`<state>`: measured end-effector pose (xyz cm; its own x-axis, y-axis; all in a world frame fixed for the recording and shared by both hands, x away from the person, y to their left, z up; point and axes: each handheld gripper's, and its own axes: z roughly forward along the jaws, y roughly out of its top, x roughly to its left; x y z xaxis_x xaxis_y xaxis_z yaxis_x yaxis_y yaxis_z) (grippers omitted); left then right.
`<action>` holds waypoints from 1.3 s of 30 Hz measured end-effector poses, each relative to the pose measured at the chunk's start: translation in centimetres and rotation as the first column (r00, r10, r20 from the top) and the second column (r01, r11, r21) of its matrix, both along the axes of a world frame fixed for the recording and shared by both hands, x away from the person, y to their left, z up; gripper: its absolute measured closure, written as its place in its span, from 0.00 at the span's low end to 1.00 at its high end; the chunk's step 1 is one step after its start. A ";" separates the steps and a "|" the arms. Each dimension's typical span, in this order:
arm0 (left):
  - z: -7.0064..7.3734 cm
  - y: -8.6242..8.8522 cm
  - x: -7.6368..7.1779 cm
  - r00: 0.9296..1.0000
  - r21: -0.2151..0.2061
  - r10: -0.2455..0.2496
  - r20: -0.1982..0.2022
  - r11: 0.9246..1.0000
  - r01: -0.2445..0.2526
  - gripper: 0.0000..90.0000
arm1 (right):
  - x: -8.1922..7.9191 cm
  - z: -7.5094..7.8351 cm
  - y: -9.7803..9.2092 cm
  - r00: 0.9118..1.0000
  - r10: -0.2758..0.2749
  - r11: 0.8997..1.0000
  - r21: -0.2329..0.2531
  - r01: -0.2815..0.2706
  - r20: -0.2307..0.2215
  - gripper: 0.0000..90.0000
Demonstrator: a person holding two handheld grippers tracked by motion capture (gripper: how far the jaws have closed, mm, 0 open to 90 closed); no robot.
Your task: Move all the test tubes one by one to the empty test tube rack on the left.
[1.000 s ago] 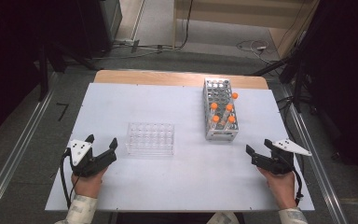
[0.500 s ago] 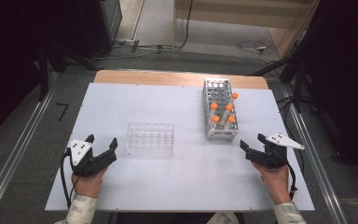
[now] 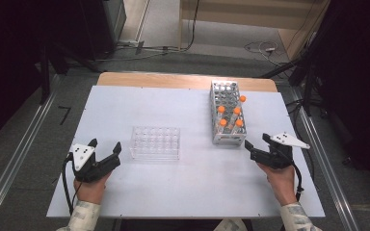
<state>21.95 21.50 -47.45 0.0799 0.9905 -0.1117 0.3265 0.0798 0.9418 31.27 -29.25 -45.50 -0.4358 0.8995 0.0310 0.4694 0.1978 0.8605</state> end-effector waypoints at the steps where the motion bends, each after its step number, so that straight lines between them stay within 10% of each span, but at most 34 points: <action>1: 0.0 0.0 0.0 1.000 0.000 0.000 0.000 1.000 0.000 0.22 | 0.1 0.0 0.1 1.000 0.000 1.000 0.000 0.000 0.000 0.23; 24: 0.0 0.0 0.0 1.000 0.003 -0.001 -0.003 1.000 0.001 0.22 | 2.0 0.2 2.7 0.998 0.058 0.998 -0.031 -0.057 0.023 0.38; 39: -0.1 0.0 0.0 1.000 0.003 -0.003 -0.004 1.000 0.003 0.23 | 3.2 0.0 4.1 0.994 0.102 0.994 -0.034 -0.100 0.040 0.67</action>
<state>21.97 21.48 -47.50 0.0824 0.9906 -0.1093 0.3309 0.0763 0.9406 34.50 -25.17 -45.47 -0.5249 0.8510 -0.0173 0.4093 0.2702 0.8715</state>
